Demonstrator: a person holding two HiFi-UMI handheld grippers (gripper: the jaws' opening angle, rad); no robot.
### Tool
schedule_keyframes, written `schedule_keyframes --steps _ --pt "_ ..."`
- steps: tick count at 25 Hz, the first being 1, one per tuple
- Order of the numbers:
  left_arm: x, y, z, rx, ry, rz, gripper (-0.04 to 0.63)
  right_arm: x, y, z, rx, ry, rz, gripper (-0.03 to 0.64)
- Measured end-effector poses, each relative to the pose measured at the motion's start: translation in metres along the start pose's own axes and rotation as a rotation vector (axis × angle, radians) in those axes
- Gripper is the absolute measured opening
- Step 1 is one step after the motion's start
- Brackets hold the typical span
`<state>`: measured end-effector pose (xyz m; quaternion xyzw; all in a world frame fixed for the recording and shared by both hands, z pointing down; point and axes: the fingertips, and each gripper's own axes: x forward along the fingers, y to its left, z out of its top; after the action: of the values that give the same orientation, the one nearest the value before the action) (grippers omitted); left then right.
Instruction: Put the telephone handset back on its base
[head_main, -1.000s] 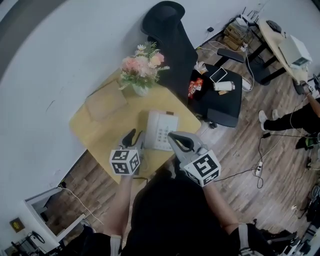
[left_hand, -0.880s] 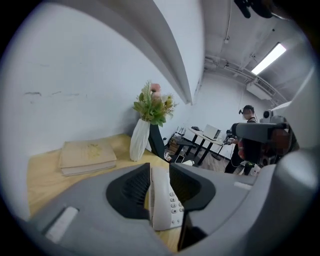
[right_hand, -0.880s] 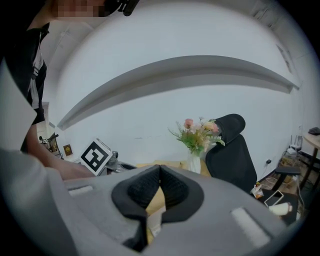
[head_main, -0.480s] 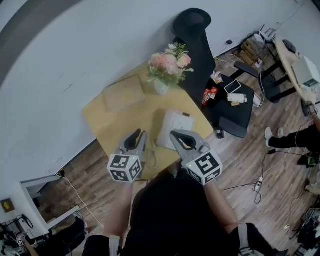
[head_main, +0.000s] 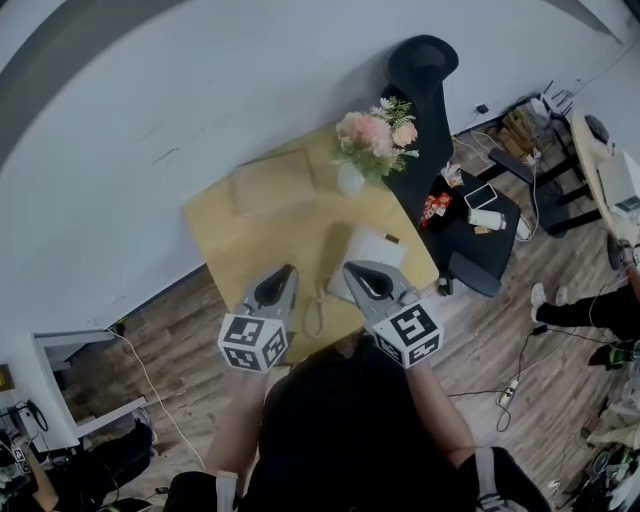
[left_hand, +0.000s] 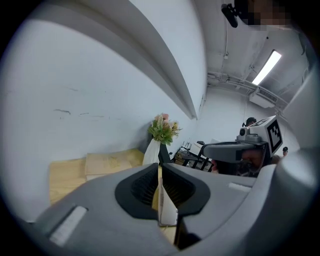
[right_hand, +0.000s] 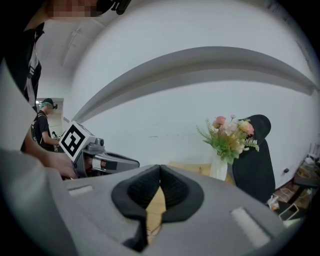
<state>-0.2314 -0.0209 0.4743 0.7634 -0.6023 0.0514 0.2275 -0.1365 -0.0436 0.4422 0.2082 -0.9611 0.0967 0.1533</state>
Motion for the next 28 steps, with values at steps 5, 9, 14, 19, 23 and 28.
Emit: schedule_keyframes --steps 5,9,14,19,23,28 --pt "-0.009 0.007 0.005 0.0 -0.02 0.017 0.015 0.009 0.006 0.001 -0.012 0.006 0.019 0.002" --pt "-0.014 0.013 0.007 0.002 -0.029 0.027 0.011 0.016 0.012 0.001 -0.024 0.015 0.03 0.002" --pt "-0.017 0.015 0.007 0.002 -0.031 0.028 0.011 0.02 0.015 -0.001 -0.028 0.023 0.035 0.002" --pt "-0.02 0.016 0.007 0.002 -0.034 0.028 0.011 0.022 0.018 -0.003 -0.031 0.03 0.038 0.002" --pt "-0.019 0.015 0.007 0.005 -0.034 0.021 0.011 0.021 0.016 -0.005 -0.03 0.035 0.033 0.002" --pt "-0.016 0.01 0.007 0.006 -0.031 0.011 0.011 0.015 0.013 -0.007 -0.026 0.036 0.026 0.002"
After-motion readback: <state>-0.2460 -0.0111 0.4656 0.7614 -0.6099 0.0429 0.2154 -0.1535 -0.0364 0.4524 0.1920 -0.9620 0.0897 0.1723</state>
